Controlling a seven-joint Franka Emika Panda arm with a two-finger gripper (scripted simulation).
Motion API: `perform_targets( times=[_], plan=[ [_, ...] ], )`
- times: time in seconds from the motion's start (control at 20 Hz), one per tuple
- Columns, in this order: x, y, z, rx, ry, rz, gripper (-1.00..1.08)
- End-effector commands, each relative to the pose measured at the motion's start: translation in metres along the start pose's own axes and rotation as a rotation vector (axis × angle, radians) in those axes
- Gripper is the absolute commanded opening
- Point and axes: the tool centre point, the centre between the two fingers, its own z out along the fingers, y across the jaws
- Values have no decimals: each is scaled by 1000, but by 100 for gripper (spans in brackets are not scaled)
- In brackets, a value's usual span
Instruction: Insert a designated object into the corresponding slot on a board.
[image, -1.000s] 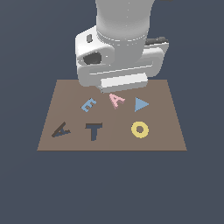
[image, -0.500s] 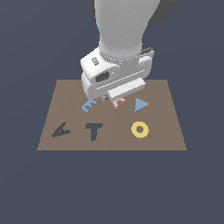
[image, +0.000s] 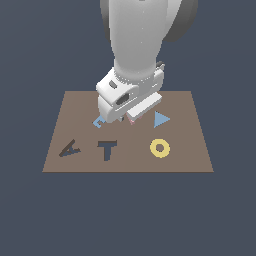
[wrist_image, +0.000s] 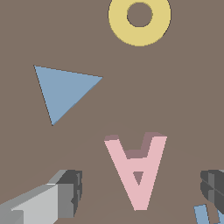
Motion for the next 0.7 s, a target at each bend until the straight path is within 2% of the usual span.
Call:
perform_targets(
  times=[0.0, 0.65],
  plan=[
    [-1, 0, 5, -1, 1, -35, 100],
    [-3, 0, 19, -2, 0, -70, 100]
  ],
)
